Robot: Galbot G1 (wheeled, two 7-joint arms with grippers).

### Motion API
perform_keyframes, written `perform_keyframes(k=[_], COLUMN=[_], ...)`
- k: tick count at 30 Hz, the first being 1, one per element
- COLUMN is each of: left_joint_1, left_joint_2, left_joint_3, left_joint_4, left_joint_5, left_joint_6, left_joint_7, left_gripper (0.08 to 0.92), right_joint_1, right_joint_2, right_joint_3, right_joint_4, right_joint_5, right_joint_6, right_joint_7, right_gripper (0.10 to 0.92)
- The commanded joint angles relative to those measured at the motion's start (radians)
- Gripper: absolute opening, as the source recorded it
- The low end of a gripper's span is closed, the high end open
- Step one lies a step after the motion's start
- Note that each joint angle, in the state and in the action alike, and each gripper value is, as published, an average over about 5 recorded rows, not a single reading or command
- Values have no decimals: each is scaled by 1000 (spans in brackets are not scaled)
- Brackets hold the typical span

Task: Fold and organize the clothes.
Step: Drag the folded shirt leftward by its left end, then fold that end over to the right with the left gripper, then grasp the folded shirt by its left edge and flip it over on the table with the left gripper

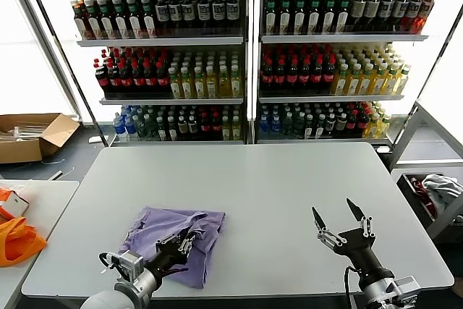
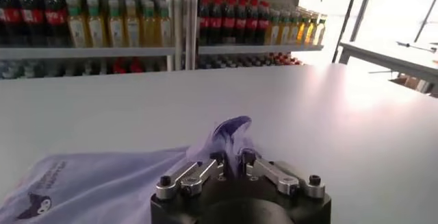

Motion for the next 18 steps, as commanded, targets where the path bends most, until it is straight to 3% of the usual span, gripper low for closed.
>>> perform_keyframes(k=[1, 10, 18], left_joint_1=[-4, 36, 75], left_joint_2=[-32, 22, 18], left_joint_3=[20, -187, -345], left_joint_4=[-9, -156, -47], left_joint_5=[70, 56, 80], left_joint_6=[-31, -66, -40], left_joint_7=[62, 68, -2], left_gripper=[279, 565, 780], right_joint_1=[-1, 9, 3], right_joint_2=[3, -7, -15], right_joint_3=[-10, -16, -16], right_joint_4=[4, 6, 3], right_joint_5=[-11, -4, 8], right_joint_6=[-3, 0, 10], right_joint_7=[-2, -3, -6], right_gripper=[823, 823, 823])
